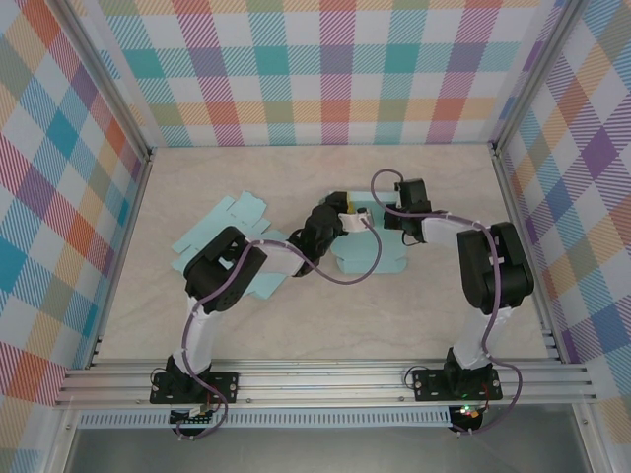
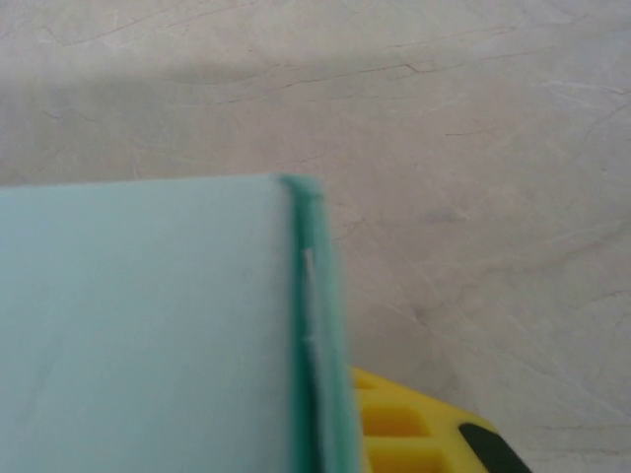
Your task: Fold the paper box
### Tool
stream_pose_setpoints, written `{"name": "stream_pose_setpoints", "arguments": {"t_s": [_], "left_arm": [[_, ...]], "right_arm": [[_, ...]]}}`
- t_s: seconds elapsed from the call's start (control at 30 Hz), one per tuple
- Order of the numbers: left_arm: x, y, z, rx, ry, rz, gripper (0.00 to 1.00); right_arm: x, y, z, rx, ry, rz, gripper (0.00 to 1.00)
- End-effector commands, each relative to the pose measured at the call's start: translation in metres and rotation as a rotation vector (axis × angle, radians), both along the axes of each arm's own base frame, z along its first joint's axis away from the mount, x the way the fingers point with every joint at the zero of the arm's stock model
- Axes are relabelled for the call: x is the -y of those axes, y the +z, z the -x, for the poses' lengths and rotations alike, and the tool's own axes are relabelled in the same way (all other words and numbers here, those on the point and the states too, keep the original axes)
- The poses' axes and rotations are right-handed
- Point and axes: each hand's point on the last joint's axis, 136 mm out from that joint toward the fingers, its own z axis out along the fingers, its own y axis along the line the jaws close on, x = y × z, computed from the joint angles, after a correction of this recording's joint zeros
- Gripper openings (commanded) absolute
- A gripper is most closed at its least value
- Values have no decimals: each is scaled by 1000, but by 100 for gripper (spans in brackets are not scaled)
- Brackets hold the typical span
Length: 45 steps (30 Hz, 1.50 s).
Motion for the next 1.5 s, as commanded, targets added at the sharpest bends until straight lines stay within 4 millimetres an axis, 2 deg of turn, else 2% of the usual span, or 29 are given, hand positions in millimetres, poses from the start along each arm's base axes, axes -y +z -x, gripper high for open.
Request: {"name": "stream_pose_setpoints", "arguments": {"t_s": [0.0, 0.07, 0.17, 0.27, 0.43, 0.57, 0.63, 0.93, 1.1, 1.2, 1.33, 1.47], "left_arm": [[-11, 63, 8, -68, 66, 292, 59], [-20, 82, 14, -104, 92, 409, 74], [-36, 105, 25, -157, 135, 573, 88], [-57, 122, 39, -235, 188, 740, 100], [-105, 136, 57, -352, 372, 1020, 100], [-130, 125, 65, -485, 495, 1182, 100], [-128, 119, 69, -566, 511, 1206, 100], [-84, 104, 87, -856, 380, 1291, 100], [-75, 106, 83, -864, 351, 1318, 100], [-73, 105, 75, -836, 360, 1315, 100], [-66, 104, 66, -825, 364, 1296, 100], [-61, 95, 57, -830, 398, 1267, 100]], "right_arm": [[4, 19, -3, 66, -32, 7, 8], [5, 21, -2, 68, -38, 15, 4], [6, 24, 0, 70, -45, 25, 0], [8, 27, 5, 79, -59, 38, 0], [13, 36, 19, 98, -86, 25, 0], [15, 42, 34, 114, -87, -1, 0], [16, 47, 41, 118, -80, -5, 0], [20, 68, 65, 85, -54, 7, 0], [19, 75, 66, 101, -50, -10, 0], [10, 74, 67, 95, -16, -42, 0], [9, 72, 69, 95, -13, -50, 0], [9, 76, 70, 125, -4, -51, 0]]}}
